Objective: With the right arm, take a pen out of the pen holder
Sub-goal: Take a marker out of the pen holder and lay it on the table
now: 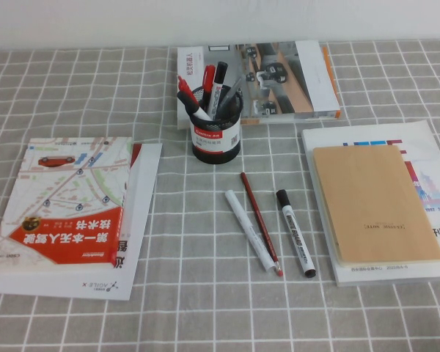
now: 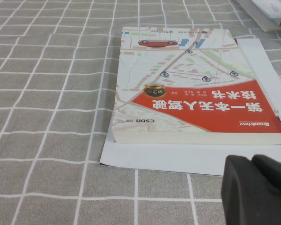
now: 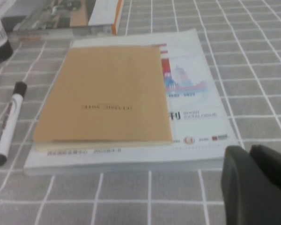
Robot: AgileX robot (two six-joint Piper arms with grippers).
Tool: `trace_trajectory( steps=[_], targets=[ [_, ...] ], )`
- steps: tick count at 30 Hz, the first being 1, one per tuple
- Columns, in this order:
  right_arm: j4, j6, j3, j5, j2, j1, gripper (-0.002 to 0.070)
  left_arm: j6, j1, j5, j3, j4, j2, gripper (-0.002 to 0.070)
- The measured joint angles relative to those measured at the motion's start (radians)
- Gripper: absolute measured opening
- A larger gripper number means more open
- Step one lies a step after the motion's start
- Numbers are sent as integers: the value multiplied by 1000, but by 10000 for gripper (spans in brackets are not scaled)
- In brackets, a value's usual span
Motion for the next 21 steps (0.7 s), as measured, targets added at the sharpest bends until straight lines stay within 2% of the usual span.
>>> trace_trajectory(
  steps=[10,21],
  targets=[
    [-11,-93,0,39,0,0,-12,0,0,0,0,0,0,-3],
    [5,-104,0,39,0,0,-12,0,0,0,0,0,0,-3]
  ],
)
